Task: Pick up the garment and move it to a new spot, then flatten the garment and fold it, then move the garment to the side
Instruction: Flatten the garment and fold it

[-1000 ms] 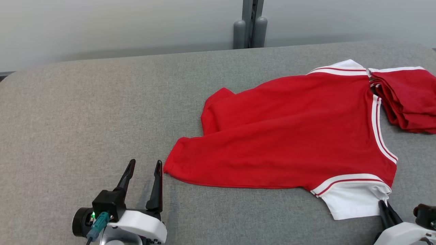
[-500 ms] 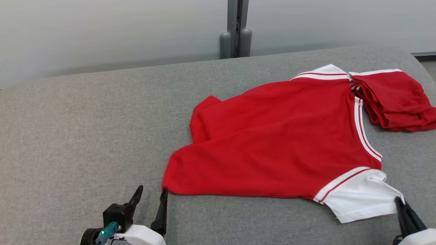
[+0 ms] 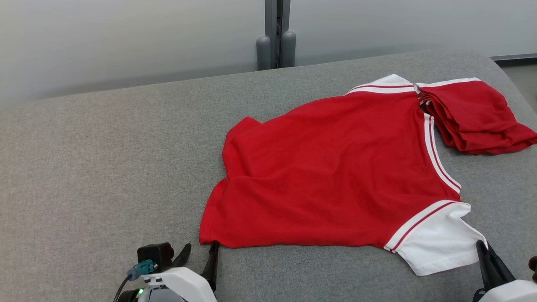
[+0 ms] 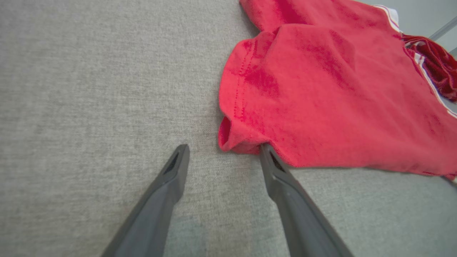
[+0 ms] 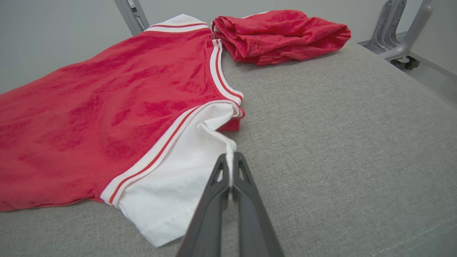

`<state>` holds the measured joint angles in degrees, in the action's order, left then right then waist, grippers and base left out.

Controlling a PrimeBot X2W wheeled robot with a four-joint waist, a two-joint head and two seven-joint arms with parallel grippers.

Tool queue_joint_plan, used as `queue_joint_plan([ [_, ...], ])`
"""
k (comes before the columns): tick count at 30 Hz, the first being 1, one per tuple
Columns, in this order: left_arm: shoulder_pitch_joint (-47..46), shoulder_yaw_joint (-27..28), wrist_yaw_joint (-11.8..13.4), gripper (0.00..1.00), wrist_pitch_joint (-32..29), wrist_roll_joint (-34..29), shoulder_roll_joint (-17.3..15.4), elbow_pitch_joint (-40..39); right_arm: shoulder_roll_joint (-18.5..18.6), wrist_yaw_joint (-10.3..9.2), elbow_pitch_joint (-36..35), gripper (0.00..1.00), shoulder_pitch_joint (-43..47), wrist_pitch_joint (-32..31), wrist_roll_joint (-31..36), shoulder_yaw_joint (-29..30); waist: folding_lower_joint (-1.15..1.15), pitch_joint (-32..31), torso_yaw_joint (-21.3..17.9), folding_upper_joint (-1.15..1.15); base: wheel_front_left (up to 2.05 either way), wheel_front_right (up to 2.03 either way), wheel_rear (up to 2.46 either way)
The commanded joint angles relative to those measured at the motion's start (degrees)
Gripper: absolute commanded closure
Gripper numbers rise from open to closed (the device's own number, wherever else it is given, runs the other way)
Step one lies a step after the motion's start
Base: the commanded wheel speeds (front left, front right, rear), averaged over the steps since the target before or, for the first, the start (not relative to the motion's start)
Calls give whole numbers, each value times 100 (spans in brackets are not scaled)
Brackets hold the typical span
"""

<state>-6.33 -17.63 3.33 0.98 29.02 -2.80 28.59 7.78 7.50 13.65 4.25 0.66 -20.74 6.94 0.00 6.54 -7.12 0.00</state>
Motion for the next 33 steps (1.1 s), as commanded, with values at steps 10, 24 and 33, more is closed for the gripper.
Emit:
queue_joint_plan([
  [10,-185,-339,-68,0,-274,820,-18,-97,25,-2,4,100,-115,37,54,-50,0,55,-69,0,0,0,0],
  [24,-362,-178,72,0,-242,1114,-35,-89,51,-2,181,100,-272,157,-5,-160,0,93,-96,0,0,0,0],
  [33,-594,-167,-27,100,69,1284,-31,188,59,-2,152,100,-392,259,-335,-276,0,82,-138,0,0,0,0],
])
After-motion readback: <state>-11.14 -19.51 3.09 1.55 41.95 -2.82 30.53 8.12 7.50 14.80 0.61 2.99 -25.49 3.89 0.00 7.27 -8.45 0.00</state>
